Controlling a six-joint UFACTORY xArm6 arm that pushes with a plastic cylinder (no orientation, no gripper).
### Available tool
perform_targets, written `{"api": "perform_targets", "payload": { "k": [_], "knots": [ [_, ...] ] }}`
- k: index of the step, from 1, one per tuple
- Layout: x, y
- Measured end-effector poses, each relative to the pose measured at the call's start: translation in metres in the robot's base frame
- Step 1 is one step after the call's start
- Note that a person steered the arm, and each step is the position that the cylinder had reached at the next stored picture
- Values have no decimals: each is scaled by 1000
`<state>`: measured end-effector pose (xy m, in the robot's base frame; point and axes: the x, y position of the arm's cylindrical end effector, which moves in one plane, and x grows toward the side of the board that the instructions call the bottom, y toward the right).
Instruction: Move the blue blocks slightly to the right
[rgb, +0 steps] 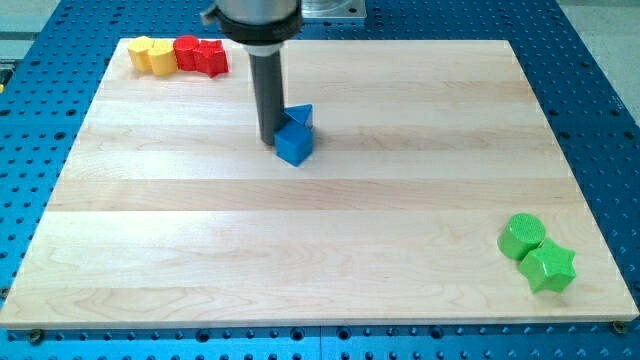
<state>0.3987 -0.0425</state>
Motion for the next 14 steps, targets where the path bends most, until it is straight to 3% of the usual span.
{"api": "perform_targets", "payload": {
  "k": [2,4,5,6,7,10,11,12,14],
  "knots": [
    [-32,-20],
    [-39,51],
    [-39,54],
    [-5,-10],
    [45,-10],
    [53,31],
    [86,43],
    [94,108],
    [88,302]
  ]
}}
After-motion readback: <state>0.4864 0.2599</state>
